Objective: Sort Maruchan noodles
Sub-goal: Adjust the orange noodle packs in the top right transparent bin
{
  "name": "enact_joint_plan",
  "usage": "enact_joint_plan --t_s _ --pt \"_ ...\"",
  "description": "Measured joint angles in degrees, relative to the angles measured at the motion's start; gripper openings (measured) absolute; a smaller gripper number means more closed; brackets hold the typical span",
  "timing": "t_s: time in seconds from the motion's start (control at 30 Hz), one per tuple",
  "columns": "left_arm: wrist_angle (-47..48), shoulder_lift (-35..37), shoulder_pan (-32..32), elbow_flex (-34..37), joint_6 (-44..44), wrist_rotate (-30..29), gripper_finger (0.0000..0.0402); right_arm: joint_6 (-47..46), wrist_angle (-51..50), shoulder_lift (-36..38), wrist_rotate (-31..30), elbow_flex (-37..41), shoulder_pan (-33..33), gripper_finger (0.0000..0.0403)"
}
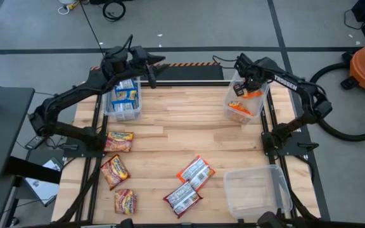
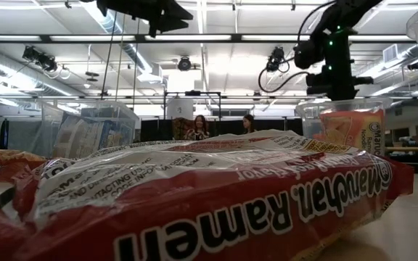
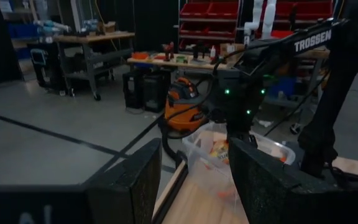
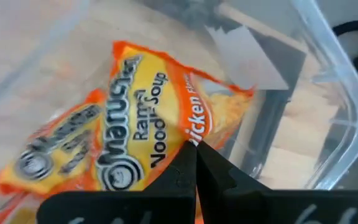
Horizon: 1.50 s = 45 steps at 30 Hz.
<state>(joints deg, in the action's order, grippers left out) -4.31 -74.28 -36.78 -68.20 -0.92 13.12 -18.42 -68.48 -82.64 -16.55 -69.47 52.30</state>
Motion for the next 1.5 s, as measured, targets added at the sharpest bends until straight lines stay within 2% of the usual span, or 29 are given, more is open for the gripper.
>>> enact_joint_plan --t_s 0.1,0.2,0.3,0.5,0.6,0.73,0.87,0.97,1.07,1.23,1.4,1.5 --pt "0.3 0.7 0.0 0.0 0.0 0.0 0.0192 0.0 -1.0 0.5 4.2 -0.7 0.8 0.0003" --pt "0.3 1.0 0.0 0.0 -0.1 0.0 0.0192 -0.1 -1.2 0.5 11.3 -0.7 1.8 0.0003" --pt "1.0 1.2 0.0 0.0 0.1 0.0 0.0192 -1.3 -1.6 -0.1 15.0 -0.5 2.2 0.0002" --pt "1.0 1.2 0.2 0.0 0.2 0.0 0.0192 -1.3 0.3 -4.5 16.7 1.6 3.7 0.0003" --pt "1.3 1.2 0.2 0.0 0.2 0.0 0.0192 -1.0 1.8 -6.4 14.8 1.7 3.8 0.0009" --pt "1.3 1.2 0.2 0.0 0.2 0.0 0.0192 -0.8 3.1 -7.0 13.5 1.7 4.2 0.0035" --pt "1.2 1.2 -0.1 0.0 0.1 0.0 0.0192 2.0 2.9 -7.0 14.8 1.7 4.8 0.0079" --pt "1.2 1.2 -0.5 0.0 -0.1 0.0 0.0192 11.0 2.4 -6.5 16.7 1.7 5.0 0.0115" --pt "1.2 1.2 -0.5 0.0 -0.2 0.0 0.0192 20.9 0.1 -4.0 16.1 1.7 4.8 0.0134" --pt "1.2 1.3 -0.4 0.0 -1.4 0.0 0.0192 42.6 -2.3 1.1 10.5 1.7 2.1 0.0138" --pt "1.4 1.3 -0.5 0.0 -1.5 0.0 0.0192 56.3 -0.2 2.2 14.2 1.9 0.1 0.0141" --pt "2.9 2.0 -0.5 0.0 -2.1 -0.1 0.0192 61.6 -0.2 2.2 14.6 4.9 -1.3 0.0146"
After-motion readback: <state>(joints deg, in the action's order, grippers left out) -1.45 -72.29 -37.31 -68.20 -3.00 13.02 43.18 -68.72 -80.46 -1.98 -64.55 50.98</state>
